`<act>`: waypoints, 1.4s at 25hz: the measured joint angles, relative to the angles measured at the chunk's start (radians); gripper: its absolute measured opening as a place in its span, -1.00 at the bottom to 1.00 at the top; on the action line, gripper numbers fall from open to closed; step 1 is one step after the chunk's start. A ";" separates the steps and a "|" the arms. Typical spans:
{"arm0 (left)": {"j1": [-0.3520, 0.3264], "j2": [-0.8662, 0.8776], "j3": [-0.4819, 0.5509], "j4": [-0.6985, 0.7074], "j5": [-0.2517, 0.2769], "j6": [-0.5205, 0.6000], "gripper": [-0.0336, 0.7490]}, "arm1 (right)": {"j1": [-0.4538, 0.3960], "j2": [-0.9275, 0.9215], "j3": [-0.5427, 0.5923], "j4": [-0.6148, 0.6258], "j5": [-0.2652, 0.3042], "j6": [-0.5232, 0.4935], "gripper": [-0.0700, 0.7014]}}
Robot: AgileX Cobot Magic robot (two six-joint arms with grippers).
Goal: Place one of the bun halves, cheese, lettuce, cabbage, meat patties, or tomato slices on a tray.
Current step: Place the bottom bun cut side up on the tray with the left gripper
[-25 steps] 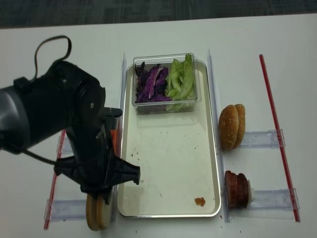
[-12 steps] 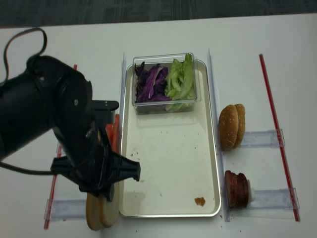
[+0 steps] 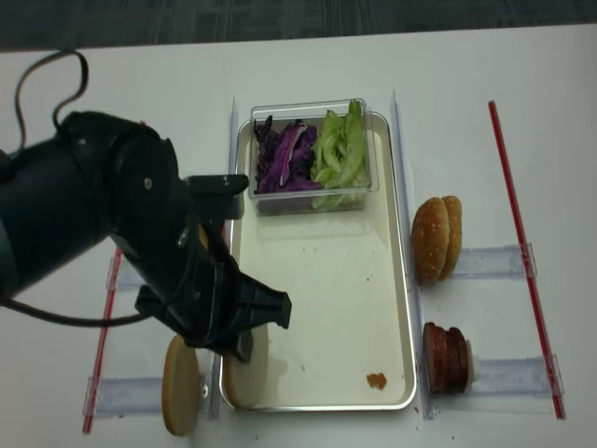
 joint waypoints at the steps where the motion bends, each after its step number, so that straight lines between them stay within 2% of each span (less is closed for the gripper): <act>1: 0.019 0.032 0.000 -0.054 -0.022 0.068 -0.70 | 0.000 0.000 0.000 0.000 0.000 0.000 0.03; 2: 0.019 0.032 0.000 -0.054 -0.022 0.068 -0.70 | 0.000 0.000 0.000 0.000 0.000 0.000 0.03; 7: 0.075 0.089 0.000 -0.242 -0.080 0.267 -0.70 | 0.000 0.000 0.000 0.000 0.000 0.000 0.03; 13: 0.141 0.169 0.000 -0.448 -0.087 0.495 -0.70 | 0.000 0.000 0.000 0.000 0.000 0.000 0.03; 25: 0.150 0.338 -0.001 -0.748 -0.102 0.841 -0.71 | 0.000 0.000 0.000 0.000 0.000 0.000 0.03; 29: 0.150 0.384 -0.001 -0.789 -0.108 0.902 -0.71 | 0.000 0.000 0.000 0.000 0.000 0.000 0.03; 35: 0.185 0.425 -0.001 -0.812 -0.112 0.950 -0.71 | 0.000 0.000 0.000 0.000 0.000 0.000 0.03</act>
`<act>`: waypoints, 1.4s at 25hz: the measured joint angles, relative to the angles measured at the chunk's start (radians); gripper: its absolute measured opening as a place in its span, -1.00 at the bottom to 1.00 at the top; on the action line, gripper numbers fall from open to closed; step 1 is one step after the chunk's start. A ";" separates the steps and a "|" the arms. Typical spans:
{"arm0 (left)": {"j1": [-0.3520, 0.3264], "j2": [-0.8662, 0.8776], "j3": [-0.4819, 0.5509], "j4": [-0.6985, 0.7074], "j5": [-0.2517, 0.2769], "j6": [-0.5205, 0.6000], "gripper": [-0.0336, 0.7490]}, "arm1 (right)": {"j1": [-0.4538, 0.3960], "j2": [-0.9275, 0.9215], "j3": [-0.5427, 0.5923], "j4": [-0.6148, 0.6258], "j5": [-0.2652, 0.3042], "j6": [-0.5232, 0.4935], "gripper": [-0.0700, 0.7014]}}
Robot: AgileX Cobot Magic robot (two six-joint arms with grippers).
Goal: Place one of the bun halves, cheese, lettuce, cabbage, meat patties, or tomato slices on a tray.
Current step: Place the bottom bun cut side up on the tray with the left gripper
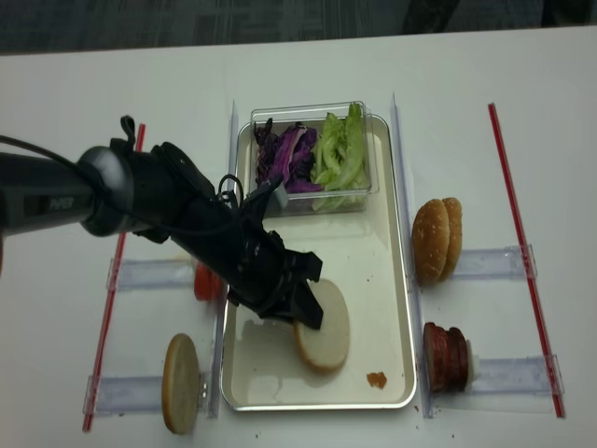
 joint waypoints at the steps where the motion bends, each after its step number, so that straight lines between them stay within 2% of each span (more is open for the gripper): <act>1: 0.006 0.000 0.000 0.000 0.000 0.002 -0.71 | 0.000 0.000 0.000 0.000 0.000 0.000 0.03; 16: 0.025 0.002 0.000 -0.023 -0.027 0.016 -0.72 | 0.000 0.000 0.000 0.000 0.000 0.004 0.03; 28: 0.025 0.026 -0.002 -0.037 -0.029 0.013 -0.71 | 0.000 0.000 0.000 0.000 0.000 0.004 0.03; 35: 0.025 0.026 -0.002 -0.041 -0.036 0.013 -0.52 | 0.000 0.000 0.000 0.000 0.000 0.004 0.03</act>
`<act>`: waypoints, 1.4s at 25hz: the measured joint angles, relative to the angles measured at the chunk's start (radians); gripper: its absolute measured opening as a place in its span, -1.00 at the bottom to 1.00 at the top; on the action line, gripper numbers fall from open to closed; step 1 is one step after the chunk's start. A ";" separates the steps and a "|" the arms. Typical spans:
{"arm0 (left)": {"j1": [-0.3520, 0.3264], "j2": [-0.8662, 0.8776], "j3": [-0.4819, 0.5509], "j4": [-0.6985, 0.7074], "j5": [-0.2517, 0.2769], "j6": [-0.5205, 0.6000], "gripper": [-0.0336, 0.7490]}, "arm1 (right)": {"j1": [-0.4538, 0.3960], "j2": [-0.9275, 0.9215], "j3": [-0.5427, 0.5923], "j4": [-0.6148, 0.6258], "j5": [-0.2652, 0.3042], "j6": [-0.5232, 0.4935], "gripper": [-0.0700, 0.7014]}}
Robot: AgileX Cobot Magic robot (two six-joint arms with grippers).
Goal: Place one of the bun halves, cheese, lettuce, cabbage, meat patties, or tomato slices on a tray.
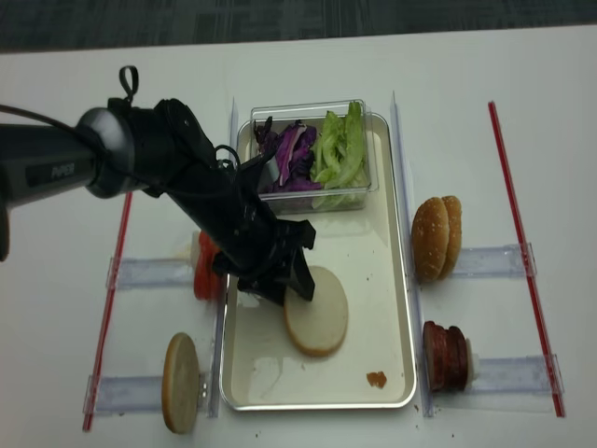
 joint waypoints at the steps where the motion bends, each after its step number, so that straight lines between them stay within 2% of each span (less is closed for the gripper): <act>1: 0.000 0.000 -0.006 0.017 0.007 -0.015 -0.04 | 0.000 0.000 0.000 0.000 0.000 0.000 0.03; 9: 0.000 -0.004 -0.054 0.084 0.056 -0.090 -0.04 | 0.000 0.000 0.000 0.000 0.000 0.000 0.03; 12: 0.000 -0.025 -0.085 0.151 0.075 -0.142 -0.04 | 0.000 0.000 0.000 0.000 0.000 0.000 0.03; 17: 0.000 -0.073 -0.134 0.277 0.127 -0.254 -0.04 | 0.000 0.000 0.000 0.000 0.000 0.000 0.03; 22: 0.000 -0.107 -0.181 0.429 0.214 -0.393 -0.04 | 0.000 0.000 0.000 0.000 0.000 0.000 0.03; 27: 0.000 -0.117 -0.230 0.563 0.233 -0.476 -0.04 | 0.000 0.000 0.000 0.000 0.000 -0.004 0.03; 35: 0.000 -0.140 -0.272 0.638 0.235 -0.514 -0.04 | 0.000 0.000 0.000 0.000 0.000 -0.004 0.03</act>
